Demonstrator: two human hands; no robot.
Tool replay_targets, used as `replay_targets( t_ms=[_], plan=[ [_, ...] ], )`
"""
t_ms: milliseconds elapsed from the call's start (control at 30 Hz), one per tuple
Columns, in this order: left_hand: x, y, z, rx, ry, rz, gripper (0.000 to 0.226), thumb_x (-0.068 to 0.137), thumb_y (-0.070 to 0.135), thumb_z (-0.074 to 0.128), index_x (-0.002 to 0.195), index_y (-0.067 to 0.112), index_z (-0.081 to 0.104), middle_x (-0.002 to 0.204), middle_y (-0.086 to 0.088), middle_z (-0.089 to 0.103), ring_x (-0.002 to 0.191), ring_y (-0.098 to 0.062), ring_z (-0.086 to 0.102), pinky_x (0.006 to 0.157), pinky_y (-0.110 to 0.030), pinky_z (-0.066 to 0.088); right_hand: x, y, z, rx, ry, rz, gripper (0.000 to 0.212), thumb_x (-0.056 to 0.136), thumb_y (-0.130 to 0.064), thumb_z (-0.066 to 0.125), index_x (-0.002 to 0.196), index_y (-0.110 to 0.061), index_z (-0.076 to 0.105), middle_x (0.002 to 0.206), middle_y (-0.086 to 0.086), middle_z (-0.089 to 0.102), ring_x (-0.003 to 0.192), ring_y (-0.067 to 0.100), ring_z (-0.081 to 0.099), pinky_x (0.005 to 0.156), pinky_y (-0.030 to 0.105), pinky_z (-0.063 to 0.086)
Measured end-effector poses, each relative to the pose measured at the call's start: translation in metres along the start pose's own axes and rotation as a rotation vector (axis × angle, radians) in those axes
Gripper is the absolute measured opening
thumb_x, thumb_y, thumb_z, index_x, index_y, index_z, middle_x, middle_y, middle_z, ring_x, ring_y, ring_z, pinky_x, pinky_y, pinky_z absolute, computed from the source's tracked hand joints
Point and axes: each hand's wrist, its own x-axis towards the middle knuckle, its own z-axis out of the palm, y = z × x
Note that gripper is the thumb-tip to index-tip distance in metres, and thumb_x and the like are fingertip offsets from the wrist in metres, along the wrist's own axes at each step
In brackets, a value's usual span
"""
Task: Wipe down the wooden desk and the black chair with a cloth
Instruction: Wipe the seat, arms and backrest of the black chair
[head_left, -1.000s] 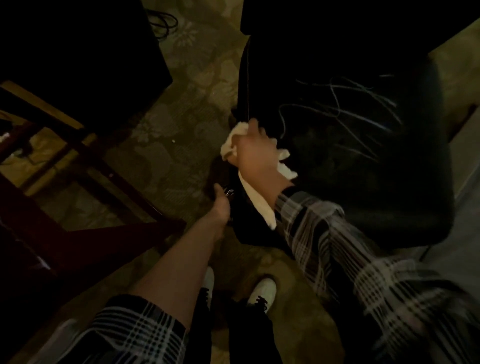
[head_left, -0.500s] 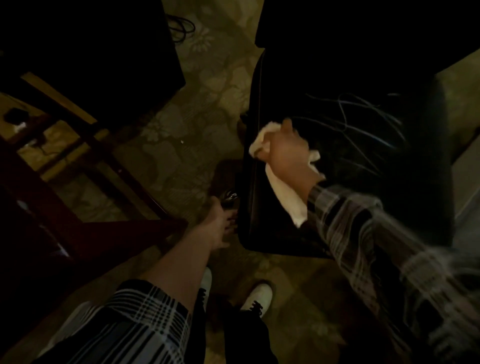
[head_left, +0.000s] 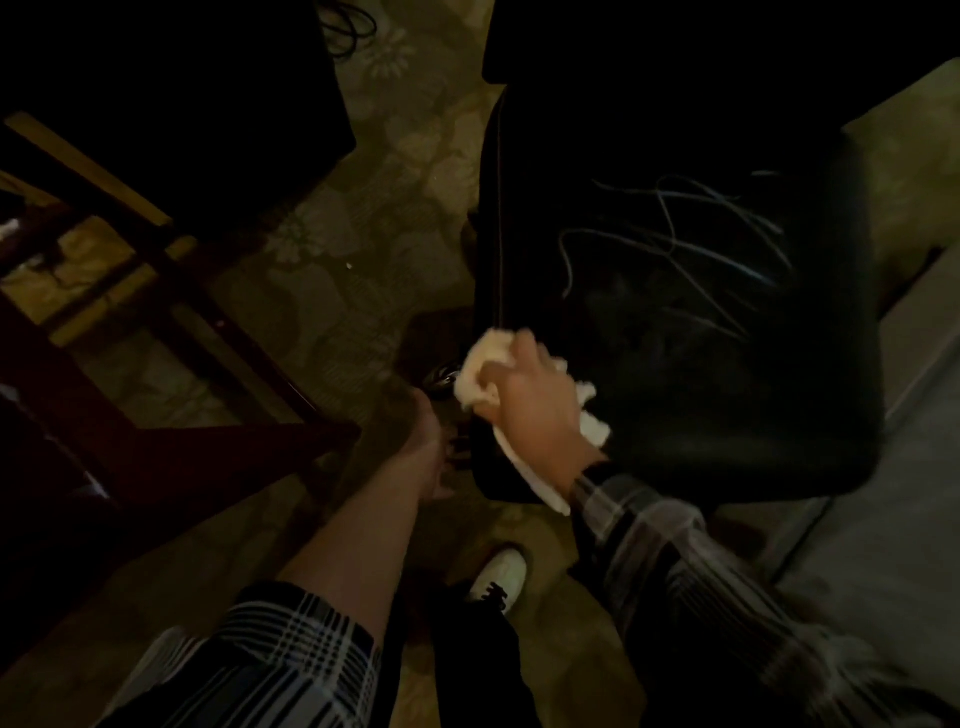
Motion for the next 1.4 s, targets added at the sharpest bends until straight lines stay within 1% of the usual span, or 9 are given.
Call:
replay_targets(
  t_ms=[200,367,467,700,867,1000,1133,1267,1400],
  plan=[
    [0.015,0.003,-0.006,-0.01,0.018,0.025,0.102,0.08,0.078,-0.005,0.141,0.01,0.039,0.145,-0.012,0.041,0.135,-0.028,0.033,0.112,-0.052,0.015,0.073,0.001,-0.009,-0.051,0.147,0.118,0.036,0.086,-0.038,0.062,0.116,-0.019,0.063,0.135,0.015,0.036,0.122,0.031,0.04,0.082,0.039,0.044],
    [0.022,-0.001,0.006,-0.094,0.079,0.113,0.1,0.082,0.077,-0.003,0.136,0.009,0.046,0.138,-0.012,0.049,0.127,-0.029,0.042,0.106,-0.047,0.024,-0.031,-0.002,0.011,0.131,0.227,0.17,0.036,0.067,-0.026,0.082,0.1,-0.017,0.07,0.112,0.02,0.052,0.098,0.038,0.055,0.061,0.04,0.051],
    [0.023,-0.012,0.016,-0.21,0.079,0.15,0.096,0.084,0.075,0.003,0.138,0.005,0.042,0.139,-0.015,0.046,0.127,-0.032,0.043,0.106,-0.043,0.031,-0.077,-0.002,0.026,0.114,0.21,0.213,0.045,0.052,-0.028,0.091,0.092,-0.019,0.073,0.099,0.015,0.056,0.083,0.033,0.062,0.044,0.027,0.041],
    [0.038,0.018,0.025,-0.04,0.106,0.424,0.06,0.099,0.052,0.023,0.132,0.009,0.05,0.13,-0.009,0.052,0.12,-0.029,0.05,0.095,-0.031,0.039,-0.002,0.021,0.011,0.131,0.414,0.145,0.029,0.068,-0.031,0.081,0.091,-0.016,0.071,0.103,0.018,0.053,0.087,0.036,0.059,0.062,0.033,0.044],
    [0.052,0.053,0.038,-0.06,0.243,0.77,0.044,0.1,0.036,0.035,0.13,0.009,0.053,0.129,-0.01,0.054,0.12,-0.026,0.05,0.104,-0.039,0.037,0.052,0.04,0.005,0.137,0.545,0.167,0.034,0.075,-0.04,0.073,0.102,-0.019,0.071,0.112,0.011,0.049,0.097,0.028,0.057,0.07,0.03,0.041],
    [0.055,0.068,0.034,-0.11,0.35,1.0,0.014,0.098,0.021,0.044,0.096,0.014,0.056,0.104,-0.006,0.06,0.099,-0.02,0.052,0.079,-0.025,0.035,0.058,0.042,0.011,0.125,0.664,0.139,0.033,0.078,-0.043,0.07,0.103,-0.022,0.071,0.11,0.007,0.048,0.094,0.024,0.056,0.07,0.029,0.04],
    [0.069,0.081,0.024,-0.079,0.356,1.202,0.015,0.096,0.012,0.041,0.091,0.005,0.053,0.09,-0.008,0.054,0.091,-0.021,0.047,0.068,-0.027,0.032,0.045,0.027,0.018,0.068,0.661,-0.022,0.027,0.077,-0.043,0.071,0.095,-0.022,0.071,0.103,0.003,0.046,0.088,0.021,0.054,0.068,0.032,0.044],
    [0.085,0.082,0.017,0.009,0.229,1.233,0.028,0.097,0.012,0.039,0.072,0.025,0.039,0.076,0.006,0.044,0.093,-0.018,0.043,0.077,-0.028,0.039,-0.01,0.019,0.049,0.001,0.757,-0.177,0.026,0.068,-0.037,0.078,0.086,-0.02,0.07,0.101,0.009,0.051,0.08,0.025,0.057,0.06,0.027,0.035],
    [0.096,0.063,0.018,-0.055,0.225,1.13,0.028,0.093,0.002,0.038,0.075,0.017,0.052,0.082,-0.011,0.057,0.088,-0.025,0.052,0.078,-0.035,0.045,-0.07,0.029,0.08,0.08,0.854,-0.012,0.028,0.068,-0.039,0.078,0.091,-0.025,0.069,0.109,0.006,0.051,0.08,0.019,0.056,0.06,0.024,0.037]
  ],
)
